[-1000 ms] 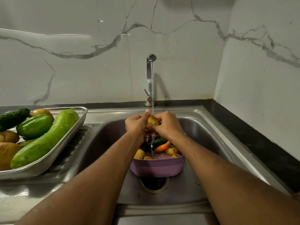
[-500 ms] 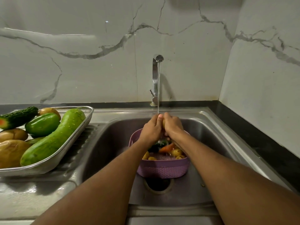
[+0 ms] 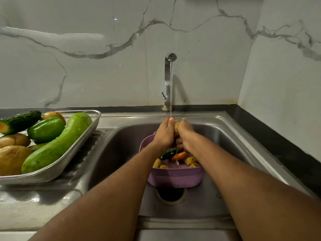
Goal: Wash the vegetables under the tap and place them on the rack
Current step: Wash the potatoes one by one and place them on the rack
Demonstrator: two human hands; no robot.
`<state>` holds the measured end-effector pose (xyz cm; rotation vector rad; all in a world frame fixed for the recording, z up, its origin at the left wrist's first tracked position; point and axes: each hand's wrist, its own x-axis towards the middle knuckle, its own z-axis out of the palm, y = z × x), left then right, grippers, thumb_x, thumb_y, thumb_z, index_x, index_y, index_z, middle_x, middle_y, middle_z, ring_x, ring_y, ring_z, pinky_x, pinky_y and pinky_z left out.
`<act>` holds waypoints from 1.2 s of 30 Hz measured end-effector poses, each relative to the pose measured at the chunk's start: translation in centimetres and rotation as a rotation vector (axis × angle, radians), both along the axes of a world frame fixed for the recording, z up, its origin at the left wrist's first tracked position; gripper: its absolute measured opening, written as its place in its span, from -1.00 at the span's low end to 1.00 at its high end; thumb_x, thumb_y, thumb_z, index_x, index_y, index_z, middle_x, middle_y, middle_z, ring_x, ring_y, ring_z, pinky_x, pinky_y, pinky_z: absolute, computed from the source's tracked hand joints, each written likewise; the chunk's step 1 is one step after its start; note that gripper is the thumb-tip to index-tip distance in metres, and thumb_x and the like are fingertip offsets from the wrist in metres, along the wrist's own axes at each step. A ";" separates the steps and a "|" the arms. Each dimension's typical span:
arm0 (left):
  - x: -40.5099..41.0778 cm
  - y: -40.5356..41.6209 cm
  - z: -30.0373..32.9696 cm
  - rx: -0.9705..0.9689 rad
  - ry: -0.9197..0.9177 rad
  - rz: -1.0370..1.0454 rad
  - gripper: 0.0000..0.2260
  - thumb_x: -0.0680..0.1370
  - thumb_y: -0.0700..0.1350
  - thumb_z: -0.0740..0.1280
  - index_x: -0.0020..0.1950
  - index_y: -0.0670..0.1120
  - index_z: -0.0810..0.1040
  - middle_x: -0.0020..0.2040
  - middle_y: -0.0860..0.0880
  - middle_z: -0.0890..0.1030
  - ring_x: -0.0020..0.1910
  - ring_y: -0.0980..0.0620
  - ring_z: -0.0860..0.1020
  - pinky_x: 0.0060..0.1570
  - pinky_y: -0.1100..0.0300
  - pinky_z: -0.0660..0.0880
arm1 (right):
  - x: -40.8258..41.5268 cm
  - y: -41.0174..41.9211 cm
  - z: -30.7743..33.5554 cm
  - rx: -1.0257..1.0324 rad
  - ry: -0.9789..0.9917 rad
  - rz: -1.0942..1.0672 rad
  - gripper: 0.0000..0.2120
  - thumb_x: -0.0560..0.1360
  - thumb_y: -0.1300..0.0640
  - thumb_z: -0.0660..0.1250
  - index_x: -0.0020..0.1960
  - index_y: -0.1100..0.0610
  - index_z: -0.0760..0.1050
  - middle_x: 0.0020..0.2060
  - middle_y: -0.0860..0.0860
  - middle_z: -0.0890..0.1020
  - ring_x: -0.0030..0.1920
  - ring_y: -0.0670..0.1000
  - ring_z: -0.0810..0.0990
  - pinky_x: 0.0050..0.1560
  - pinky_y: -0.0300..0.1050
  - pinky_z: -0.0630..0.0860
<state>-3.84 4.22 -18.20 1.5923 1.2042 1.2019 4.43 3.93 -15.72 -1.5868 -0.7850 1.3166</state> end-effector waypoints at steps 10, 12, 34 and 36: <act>-0.7 -0.6 0.5 -0.237 -0.005 -0.206 -0.73 0.76 0.01 0.08 0.44 0.03 0.34 0.09 -0.17 0.50 0.07 -0.14 0.56 0.13 -0.08 0.63 | 1.4 -0.1 -0.6 -0.017 -0.007 0.040 -0.39 0.73 -0.20 -0.07 -0.22 0.19 0.42 -0.52 0.05 0.38 -0.60 -0.04 0.28 -0.63 -0.32 0.24; -0.7 -0.6 0.4 -0.277 -0.054 -0.219 -0.74 0.76 0.00 0.10 0.44 0.04 0.35 0.09 -0.19 0.49 0.03 -0.15 0.55 0.16 -0.14 0.60 | 1.4 -0.2 -0.6 -0.019 -0.006 0.041 -0.40 0.73 -0.21 -0.07 -0.21 0.19 0.43 -0.51 0.05 0.38 -0.59 -0.05 0.28 -0.63 -0.31 0.23; 0.9 -0.7 0.8 -0.284 -0.263 0.148 -0.63 0.75 0.10 0.04 0.23 -0.12 0.50 0.01 -0.18 0.63 -0.15 -0.01 0.59 -0.18 0.12 0.60 | -0.9 -0.4 -0.2 0.099 -0.055 0.031 -0.50 0.74 -0.18 -0.03 -0.08 0.15 0.44 -0.34 0.07 0.48 -0.37 0.02 0.46 -0.41 -0.10 0.35; 0.3 -0.8 0.8 -0.236 -0.272 0.103 -0.64 0.73 0.14 0.10 0.18 -0.08 0.57 0.05 -0.21 0.66 -0.10 -0.04 0.64 -0.11 0.08 0.65 | -1.1 -0.4 0.0 0.048 -0.039 -0.016 -0.40 0.71 -0.26 -0.04 -0.08 0.20 0.48 -0.42 0.08 0.46 -0.46 -0.01 0.42 -0.53 -0.17 0.33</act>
